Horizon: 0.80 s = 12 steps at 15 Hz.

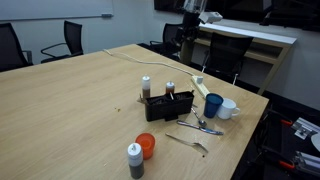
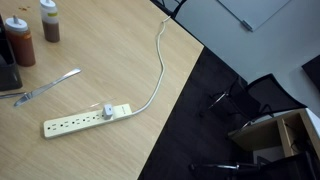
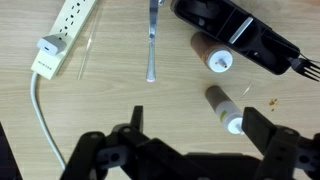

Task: Get the sauce bottle that's furthest from the orange cup and put it on the right side of it

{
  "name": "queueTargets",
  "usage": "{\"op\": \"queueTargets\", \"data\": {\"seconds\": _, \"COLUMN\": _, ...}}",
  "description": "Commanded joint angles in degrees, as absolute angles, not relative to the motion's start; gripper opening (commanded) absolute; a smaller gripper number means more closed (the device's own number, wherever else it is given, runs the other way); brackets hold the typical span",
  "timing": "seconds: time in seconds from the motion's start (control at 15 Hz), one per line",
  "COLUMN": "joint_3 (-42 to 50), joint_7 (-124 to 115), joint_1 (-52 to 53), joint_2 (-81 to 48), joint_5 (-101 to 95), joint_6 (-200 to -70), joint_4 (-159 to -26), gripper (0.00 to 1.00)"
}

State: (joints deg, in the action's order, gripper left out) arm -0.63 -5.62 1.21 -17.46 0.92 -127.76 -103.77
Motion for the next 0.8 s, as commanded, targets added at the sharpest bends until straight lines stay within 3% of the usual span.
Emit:
{"op": "queueTargets", "data": {"seconds": 0.0, "joint_3": -0.49, "joint_7": -5.57, "joint_1": 1.32, "joint_2": -17.46, "joint_5": 0.98, "joint_6": -127.58, "joint_4": -103.71, "gripper": 1.00}}
{"op": "queueTargets", "data": {"seconds": 0.33, "joint_3": -1.09, "joint_7": -4.73, "joint_1": 2.81, "joint_2": -20.60, "joint_5": -1.04, "joint_6": -132.62, "joint_4": -102.79, "gripper": 1.00}}
{"op": "queueTargets", "data": {"seconds": 0.73, "joint_3": -3.00, "joint_7": -2.13, "joint_1": 6.81, "joint_2": -33.78, "joint_5": -2.58, "joint_6": -134.65, "joint_4": -92.27, "gripper": 1.00}}
